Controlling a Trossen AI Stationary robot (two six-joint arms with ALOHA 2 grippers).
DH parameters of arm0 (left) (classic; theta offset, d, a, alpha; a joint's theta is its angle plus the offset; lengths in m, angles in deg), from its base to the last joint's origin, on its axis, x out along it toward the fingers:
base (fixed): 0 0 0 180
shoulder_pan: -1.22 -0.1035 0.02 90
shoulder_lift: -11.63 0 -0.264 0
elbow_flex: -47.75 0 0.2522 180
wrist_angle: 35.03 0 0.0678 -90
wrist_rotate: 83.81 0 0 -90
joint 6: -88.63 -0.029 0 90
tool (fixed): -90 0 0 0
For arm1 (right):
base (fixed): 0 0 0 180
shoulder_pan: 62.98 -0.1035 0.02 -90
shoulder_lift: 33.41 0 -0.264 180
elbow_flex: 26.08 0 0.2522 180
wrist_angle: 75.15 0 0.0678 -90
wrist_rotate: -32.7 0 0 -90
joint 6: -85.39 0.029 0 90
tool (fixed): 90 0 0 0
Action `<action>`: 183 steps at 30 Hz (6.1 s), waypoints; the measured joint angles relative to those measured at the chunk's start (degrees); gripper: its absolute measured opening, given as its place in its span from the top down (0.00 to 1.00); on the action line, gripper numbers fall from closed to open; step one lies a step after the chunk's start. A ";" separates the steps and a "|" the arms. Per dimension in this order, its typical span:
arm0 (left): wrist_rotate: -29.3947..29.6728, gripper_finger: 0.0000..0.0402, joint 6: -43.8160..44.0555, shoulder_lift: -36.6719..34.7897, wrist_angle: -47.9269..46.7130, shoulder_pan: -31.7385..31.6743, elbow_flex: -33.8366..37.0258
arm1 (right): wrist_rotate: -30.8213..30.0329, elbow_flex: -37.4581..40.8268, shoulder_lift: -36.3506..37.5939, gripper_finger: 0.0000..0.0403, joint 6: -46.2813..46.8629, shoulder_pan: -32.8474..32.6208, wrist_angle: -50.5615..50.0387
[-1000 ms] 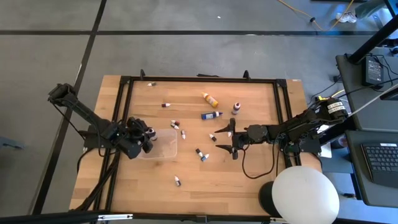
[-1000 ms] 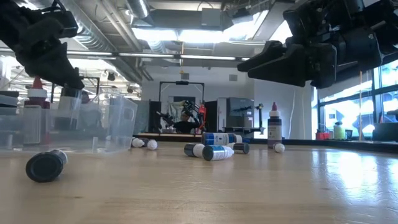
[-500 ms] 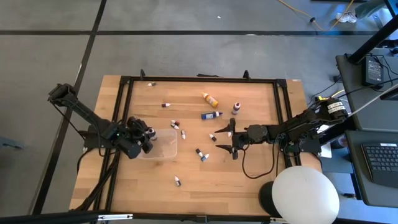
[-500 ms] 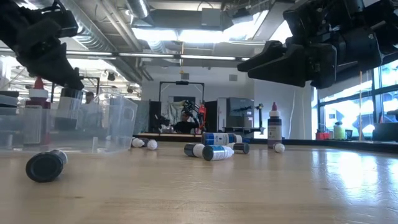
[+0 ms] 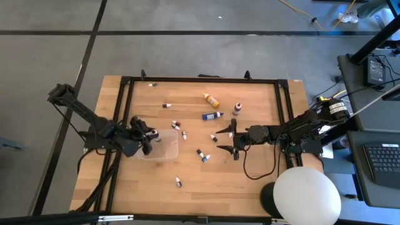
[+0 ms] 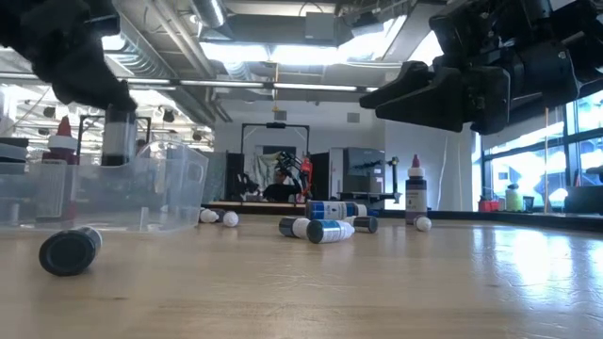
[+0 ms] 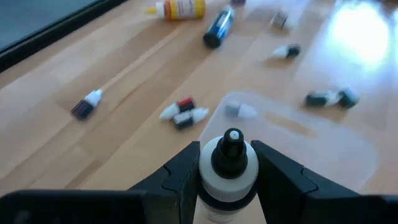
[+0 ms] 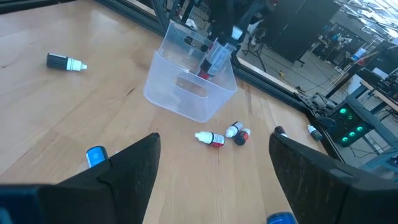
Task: Pick & Place food coloring
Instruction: Put the large black food coloring bottle into the transparent bin, then put the large purple food coloring bottle into the transparent bin
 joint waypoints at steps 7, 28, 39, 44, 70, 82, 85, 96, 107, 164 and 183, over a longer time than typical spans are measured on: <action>-4.51 0.69 -3.45 -0.02 1.21 0.02 -5.79 | -0.02 0.00 -0.01 0.25 -0.45 0.00 0.00; 9.66 0.70 27.72 33.13 -22.31 8.17 -24.10 | 0.00 0.00 -0.02 0.25 -0.35 0.00 0.09; 3.61 0.68 53.07 42.59 -42.53 8.23 -25.64 | 0.00 0.00 -0.02 0.25 -0.35 0.00 0.17; 4.24 0.68 56.30 44.69 -42.51 8.26 -25.64 | 0.00 0.00 -0.02 0.25 -0.35 0.00 0.31; 4.19 0.67 59.78 53.38 -42.66 8.24 -25.62 | 0.02 0.00 -0.02 0.25 -0.35 0.00 0.24; 4.22 0.66 60.89 53.38 -42.64 8.20 -25.59 | 0.02 0.00 -0.02 0.25 -0.38 0.00 0.22; 4.22 0.65 61.56 53.38 -42.66 8.20 -25.59 | 0.02 0.00 -0.02 0.25 -0.37 0.00 0.22; 4.31 0.53 60.60 53.36 -43.27 8.20 -25.59 | 0.02 0.00 -0.02 0.25 -0.38 0.00 0.20; 2.88 0.52 62.75 53.34 -48.14 8.20 -25.59 | 0.02 0.00 -0.02 0.25 -0.38 -0.02 0.20; -23.22 0.52 -49.76 5.40 10.98 -14.29 -24.60 | 2.48 -38.02 -0.02 0.25 22.62 21.66 -68.94; -51.18 0.52 -59.62 -11.24 40.81 -35.74 3.93 | -6.20 -47.25 0.25 0.25 30.34 30.70 -98.52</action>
